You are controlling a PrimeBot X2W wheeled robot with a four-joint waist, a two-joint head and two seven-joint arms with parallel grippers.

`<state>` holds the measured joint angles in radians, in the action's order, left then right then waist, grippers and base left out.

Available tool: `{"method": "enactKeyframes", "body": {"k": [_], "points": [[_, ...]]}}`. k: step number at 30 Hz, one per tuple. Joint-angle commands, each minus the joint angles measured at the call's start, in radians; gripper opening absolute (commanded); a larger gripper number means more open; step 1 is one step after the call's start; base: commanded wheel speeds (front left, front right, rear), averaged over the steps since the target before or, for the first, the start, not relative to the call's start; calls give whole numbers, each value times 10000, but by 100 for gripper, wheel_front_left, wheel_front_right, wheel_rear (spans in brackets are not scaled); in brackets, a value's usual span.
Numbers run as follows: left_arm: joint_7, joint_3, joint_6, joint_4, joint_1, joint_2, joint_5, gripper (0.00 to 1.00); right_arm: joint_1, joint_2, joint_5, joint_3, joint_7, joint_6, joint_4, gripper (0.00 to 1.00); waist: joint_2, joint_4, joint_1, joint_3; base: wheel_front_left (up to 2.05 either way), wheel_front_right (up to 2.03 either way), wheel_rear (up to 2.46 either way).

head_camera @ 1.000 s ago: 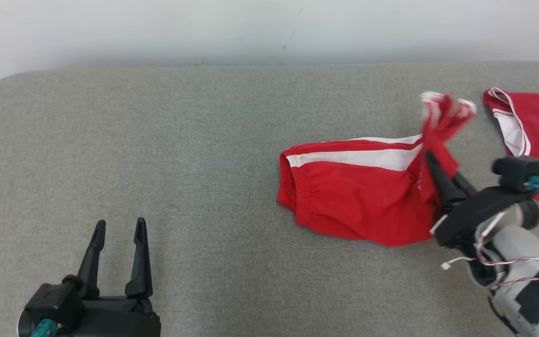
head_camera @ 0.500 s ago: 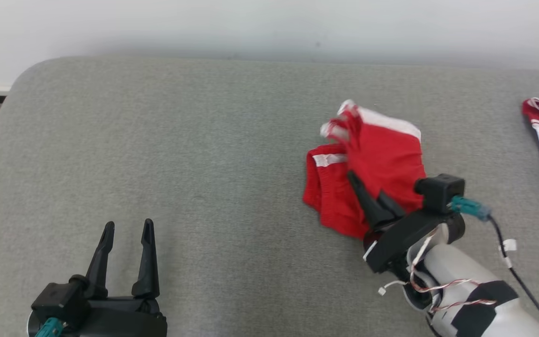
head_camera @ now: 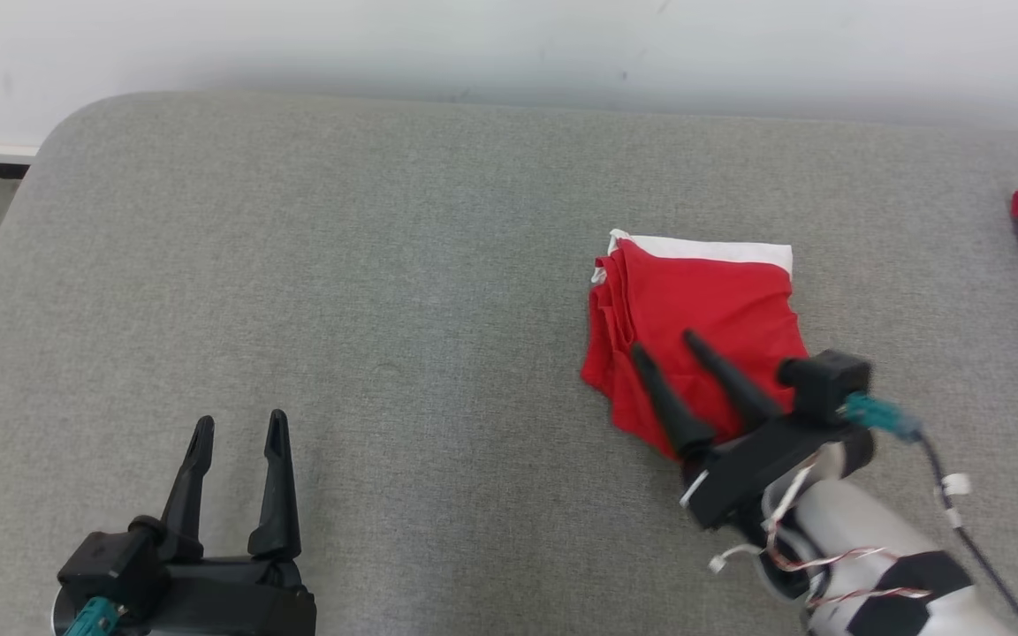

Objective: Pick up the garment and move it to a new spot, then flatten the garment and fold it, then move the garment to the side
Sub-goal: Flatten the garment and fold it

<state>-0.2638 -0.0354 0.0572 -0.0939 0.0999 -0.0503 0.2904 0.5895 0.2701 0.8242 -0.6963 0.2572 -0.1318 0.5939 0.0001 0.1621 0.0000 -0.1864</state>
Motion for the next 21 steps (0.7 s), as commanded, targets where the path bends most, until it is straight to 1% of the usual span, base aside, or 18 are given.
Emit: {"method": "enactKeyframes", "body": {"k": [1,5,7,9,10,11,12,13,17,21], "points": [[-2,8,-33,16,-27,-5,-46,100,-106,155,-54,154,77,29,-128,100,-1,-82,0,52,0,0,0],[-2,27,-15,32,-2,-5,-110,100,-479,694,-303,1443,79,29,-865,100,-1,-213,0,88,0,0,0],[-2,18,-5,49,25,-6,-119,100,-719,964,-722,2069,82,29,-1059,100,-1,-239,0,77,0,0,0],[-2,20,4,61,72,-6,-139,100,-995,1004,-929,2680,82,29,-1124,100,-1,-259,0,42,0,0,0],[0,23,26,51,107,-6,-149,100,-1135,1033,-1062,2929,83,29,-1058,80,-1,-261,0,19,0,0,0],[-2,15,24,31,143,-5,-154,100,-1213,1120,-1286,3113,83,29,-991,33,-1,-248,0,-11,0,0,0],[-2,8,47,12,178,-5,-161,100,-1252,1116,-1426,3260,84,29,-966,24,-1,-233,0,-40,0,0,0],[0,-8,76,2,207,-6,-169,100,-1346,1044,-1523,3357,84,29,-867,0,-1,-211,0,-70,0,0,0],[-2,-95,112,-66,320,-5,-166,100,-1334,824,-1895,3525,85,29,-476,0,-1,-65,0,-180,0,0,0],[-2,-208,78,-75,398,-6,-140,100,-1025,509,-2367,3327,85,29,45,0,-1,139,0,-258,0,0,0]]}}
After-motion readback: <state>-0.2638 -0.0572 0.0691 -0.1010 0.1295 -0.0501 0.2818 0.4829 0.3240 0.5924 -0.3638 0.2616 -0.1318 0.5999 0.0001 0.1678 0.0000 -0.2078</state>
